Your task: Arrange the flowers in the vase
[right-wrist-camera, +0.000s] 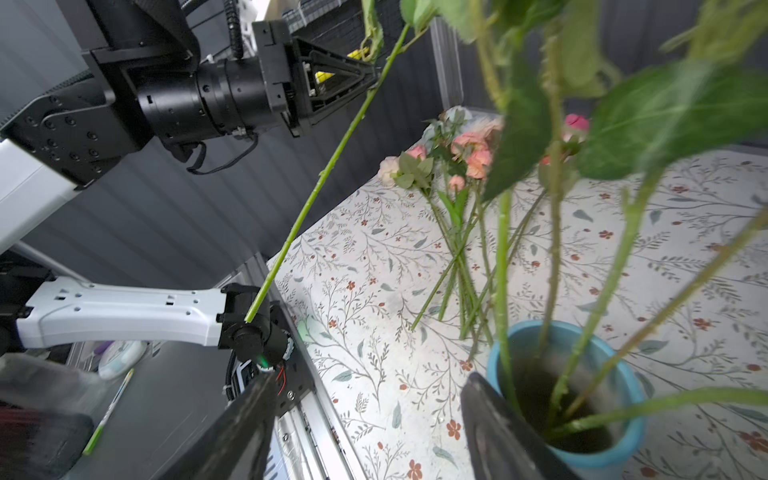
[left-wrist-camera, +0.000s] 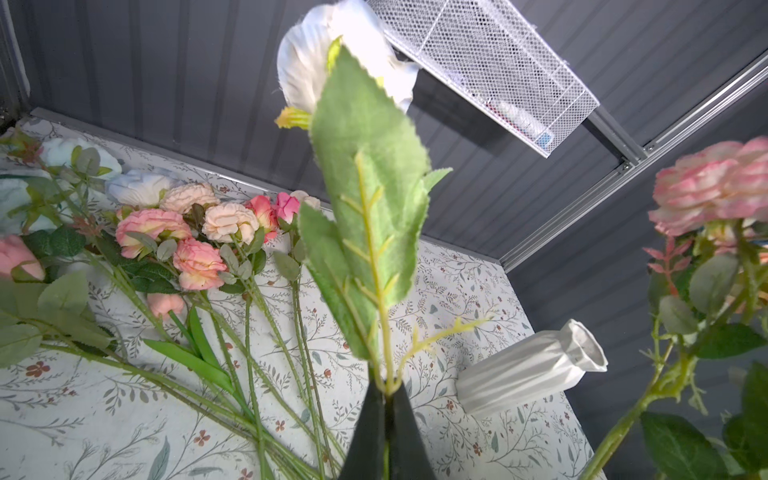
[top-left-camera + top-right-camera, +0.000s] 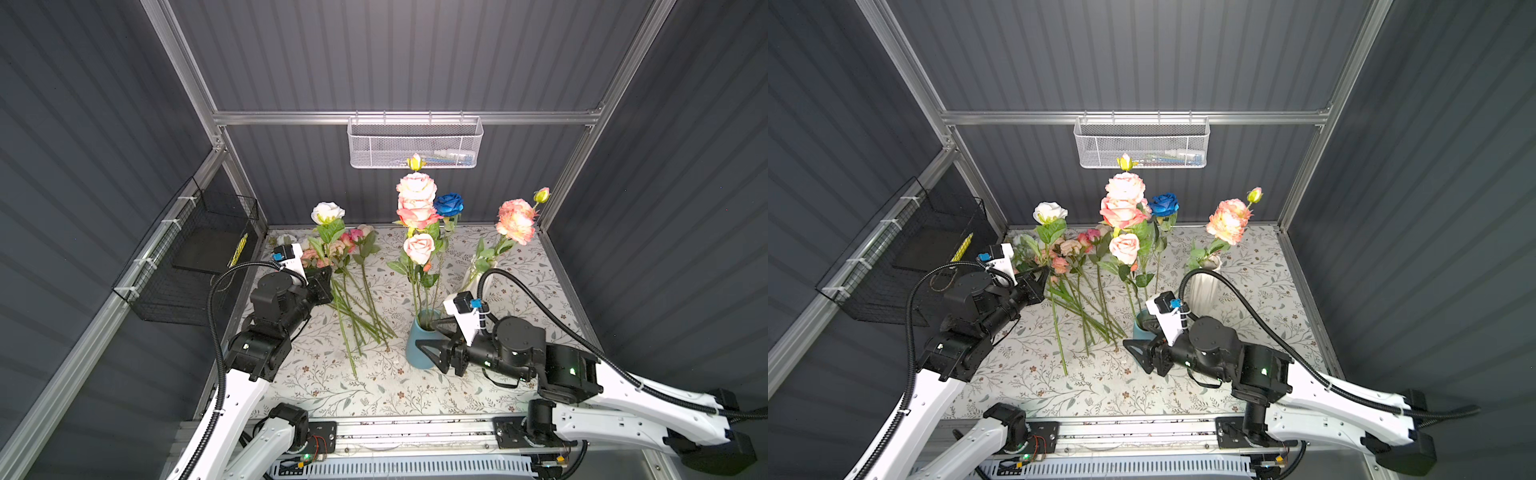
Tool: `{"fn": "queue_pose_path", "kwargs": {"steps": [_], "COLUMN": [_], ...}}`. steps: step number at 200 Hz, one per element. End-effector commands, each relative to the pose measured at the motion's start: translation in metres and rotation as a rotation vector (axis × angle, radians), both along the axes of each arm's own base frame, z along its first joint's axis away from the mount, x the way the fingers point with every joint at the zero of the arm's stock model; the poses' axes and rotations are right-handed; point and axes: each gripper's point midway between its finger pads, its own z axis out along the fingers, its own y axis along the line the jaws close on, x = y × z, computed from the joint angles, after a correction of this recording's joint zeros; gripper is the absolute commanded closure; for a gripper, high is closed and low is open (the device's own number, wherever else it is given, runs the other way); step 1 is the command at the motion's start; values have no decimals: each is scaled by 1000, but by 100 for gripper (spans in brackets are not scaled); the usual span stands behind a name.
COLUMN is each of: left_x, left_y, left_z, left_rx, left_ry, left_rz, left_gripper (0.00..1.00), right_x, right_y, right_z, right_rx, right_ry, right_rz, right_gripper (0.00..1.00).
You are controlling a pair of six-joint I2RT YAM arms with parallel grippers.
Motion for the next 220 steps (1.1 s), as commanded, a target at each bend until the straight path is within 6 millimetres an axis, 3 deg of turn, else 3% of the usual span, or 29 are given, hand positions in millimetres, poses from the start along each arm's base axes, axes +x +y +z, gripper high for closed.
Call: {"fn": "queue_pose_path", "kwargs": {"steps": [1, 45, 83, 135, 155, 220], "left_x": [-14, -30, -35, -38, -37, -29], "left_y": [0, 10, 11, 17, 14, 20], "left_z": [-59, -166, -230, -270, -276, -289], "left_rx": [50, 106, 103, 158, 143, 186], "left_ry": [144, 380, 562, 669, 669, 682], "left_rz": [-27, 12, 51, 82, 78, 112], "left_gripper": [100, 100, 100, 100, 82, 53], "right_x": [-8, -8, -6, -4, -3, -3], "right_y": [8, 12, 11, 4, 3, -1], "right_z": [6, -3, -3, -6, -6, -7], "right_rx": [10, -10, -18, -24, -30, -32], "right_ry": [3, 18, 7, -2, -8, -10], "right_rz": [43, 40, 30, 6, 0, -5], "right_gripper": [28, 28, 28, 27, 27, 27]}}
